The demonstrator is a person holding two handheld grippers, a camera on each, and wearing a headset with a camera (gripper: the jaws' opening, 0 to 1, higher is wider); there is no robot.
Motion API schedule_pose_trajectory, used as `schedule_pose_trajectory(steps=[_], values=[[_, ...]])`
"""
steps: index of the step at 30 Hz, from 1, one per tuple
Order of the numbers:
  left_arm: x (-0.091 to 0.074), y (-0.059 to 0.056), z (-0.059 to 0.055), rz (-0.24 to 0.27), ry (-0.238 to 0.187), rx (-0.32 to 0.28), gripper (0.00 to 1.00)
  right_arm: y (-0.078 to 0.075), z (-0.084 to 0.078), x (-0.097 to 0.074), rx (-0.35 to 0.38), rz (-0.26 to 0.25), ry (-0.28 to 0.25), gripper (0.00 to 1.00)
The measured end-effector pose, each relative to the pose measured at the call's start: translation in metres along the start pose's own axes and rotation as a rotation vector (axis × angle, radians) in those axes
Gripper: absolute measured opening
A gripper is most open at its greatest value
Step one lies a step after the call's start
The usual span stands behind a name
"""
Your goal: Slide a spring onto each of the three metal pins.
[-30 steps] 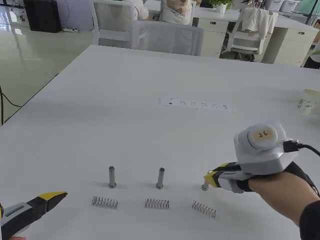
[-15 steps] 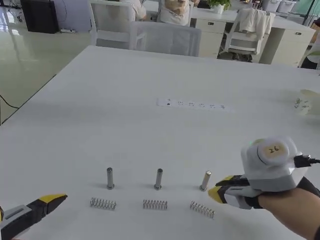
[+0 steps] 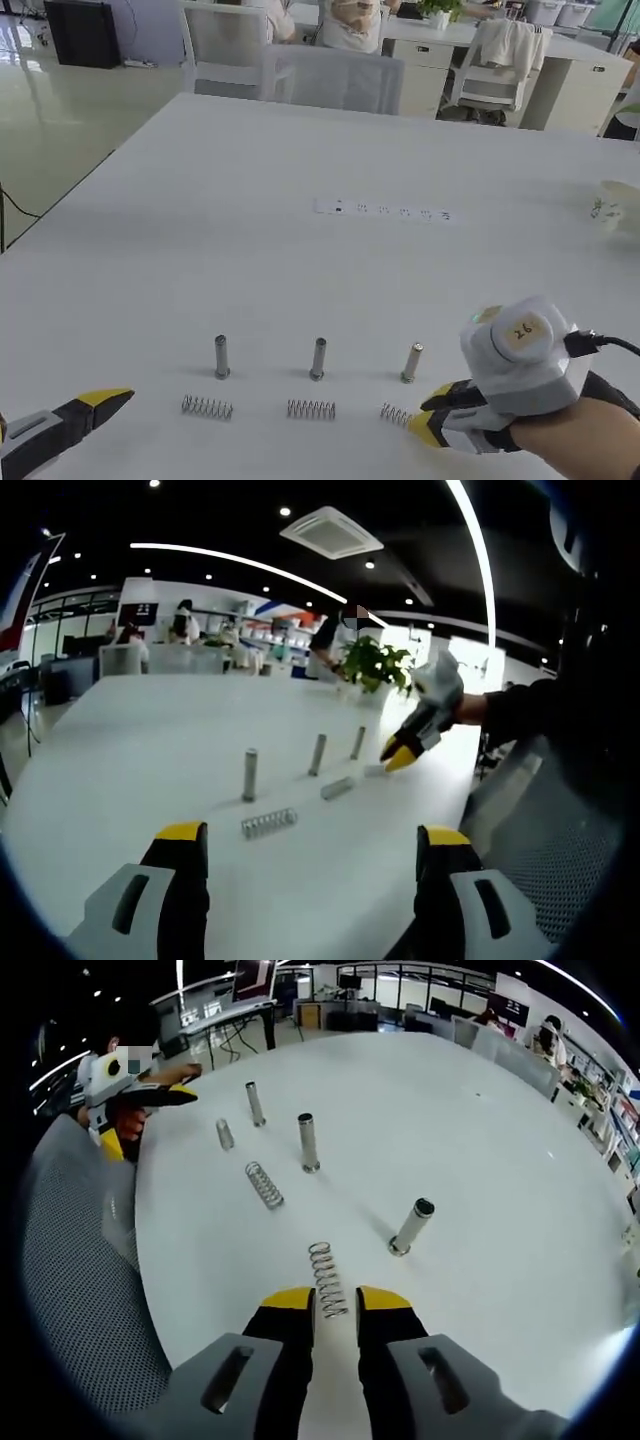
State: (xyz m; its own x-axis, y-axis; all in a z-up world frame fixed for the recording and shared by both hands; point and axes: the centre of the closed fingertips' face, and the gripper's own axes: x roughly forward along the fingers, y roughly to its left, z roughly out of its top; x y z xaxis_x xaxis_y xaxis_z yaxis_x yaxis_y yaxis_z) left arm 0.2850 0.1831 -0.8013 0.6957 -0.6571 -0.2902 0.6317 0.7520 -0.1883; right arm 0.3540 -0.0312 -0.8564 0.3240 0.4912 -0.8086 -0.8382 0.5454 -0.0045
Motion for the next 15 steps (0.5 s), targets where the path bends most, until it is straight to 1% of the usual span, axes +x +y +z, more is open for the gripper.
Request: schedule_pose_trajectory(steps=[8,13,15], values=[[-0.0003,0.0007,-0.0009,0.004,-0.001,-0.005,0.82,0.0017,-0.0089,0.0062,-0.017,0.013,0.034,0.12],[0.0006,0.0001,-0.0014,0.001,0.002,-0.006,0.81,0.0006,-0.0087,0.0063,-0.019,0.010,0.035,0.10],[0.0009,-0.0003,-0.0012,-0.001,0.002,-0.004,0.81,0.0009,-0.0087,0.0067,-0.033,0.006,0.036,0.10]])
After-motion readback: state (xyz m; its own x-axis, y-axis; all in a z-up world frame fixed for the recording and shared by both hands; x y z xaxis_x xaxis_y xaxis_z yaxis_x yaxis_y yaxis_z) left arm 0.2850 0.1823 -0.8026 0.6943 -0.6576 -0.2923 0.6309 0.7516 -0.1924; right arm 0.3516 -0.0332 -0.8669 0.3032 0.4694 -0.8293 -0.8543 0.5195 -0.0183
